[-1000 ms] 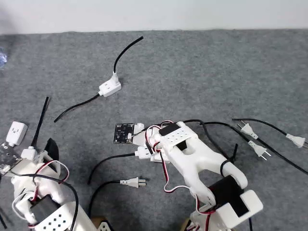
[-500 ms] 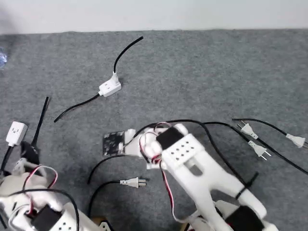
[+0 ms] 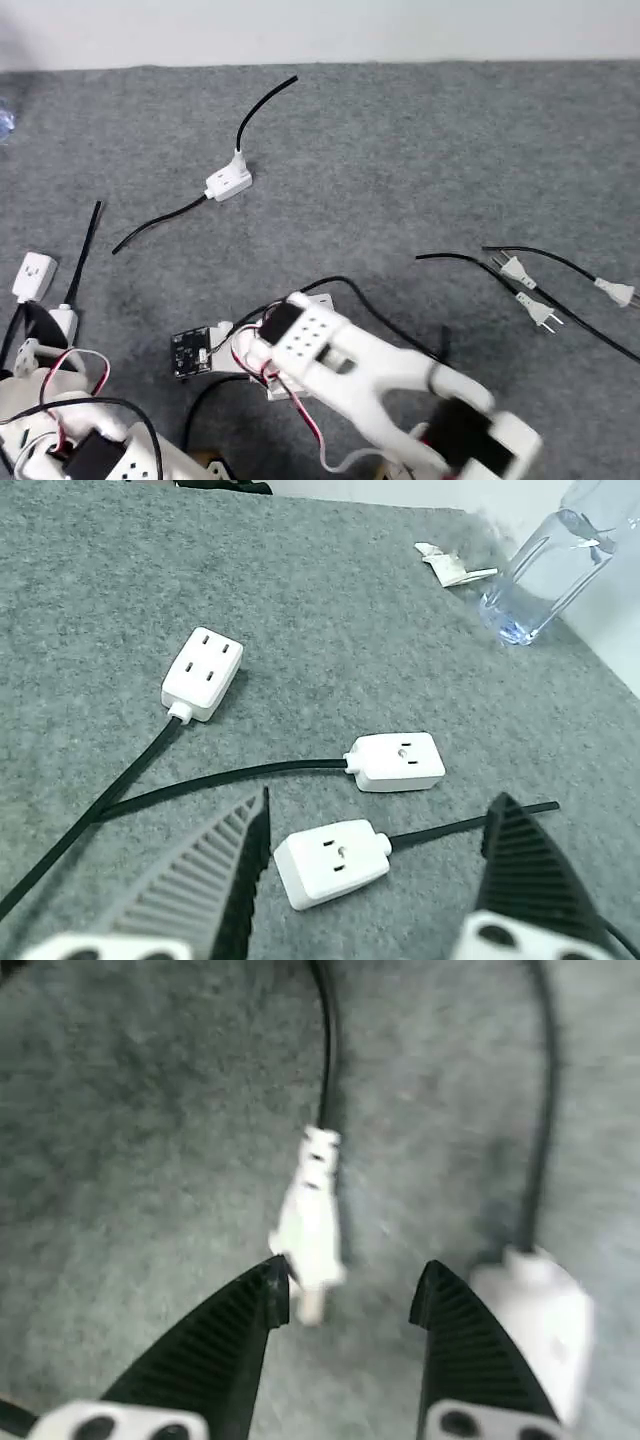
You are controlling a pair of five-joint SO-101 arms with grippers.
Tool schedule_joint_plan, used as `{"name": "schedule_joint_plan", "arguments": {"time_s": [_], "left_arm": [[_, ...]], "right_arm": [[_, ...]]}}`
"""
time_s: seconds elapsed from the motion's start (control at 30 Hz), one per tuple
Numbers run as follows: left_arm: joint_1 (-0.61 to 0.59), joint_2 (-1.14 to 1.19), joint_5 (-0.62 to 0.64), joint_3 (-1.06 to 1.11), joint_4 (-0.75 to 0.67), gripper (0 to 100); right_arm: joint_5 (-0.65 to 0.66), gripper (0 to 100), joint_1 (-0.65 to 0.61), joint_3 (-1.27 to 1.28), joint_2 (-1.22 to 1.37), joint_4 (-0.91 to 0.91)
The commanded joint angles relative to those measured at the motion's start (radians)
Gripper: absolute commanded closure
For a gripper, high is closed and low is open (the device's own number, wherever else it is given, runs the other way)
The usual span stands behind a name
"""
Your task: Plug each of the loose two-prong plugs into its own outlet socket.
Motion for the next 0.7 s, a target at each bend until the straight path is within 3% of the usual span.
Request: {"name": "schedule_joint_plan", "arguments": {"time_s": [0.0,0.1,0.23,0.43,0.67], "left_arm": [[-0.005,-0.017,0.008,-0.016,-0.032,68],[-0.003,-0.017,0.008,-0.015,-0.037,68],[0.043,-0.017,0.005,0.001,-0.037,68],[0.055,-0.017,0.003,0.007,-0.037,68],[0.055,-0.017,0.003,0.01,-0.037,68]], "right_arm": [[-0.012,81.8,-0.012,-0.072,0.113,-0.062],[-0.012,82.8,-0.019,-0.107,0.168,-0.068],[-0.005,99.8,-0.035,-0.137,0.166,-0.064],[-0.005,99.1,-0.035,-0.184,0.094,0.044],[-0.003,99.1,-0.024,-0.272,-0.257,0.294]]}}
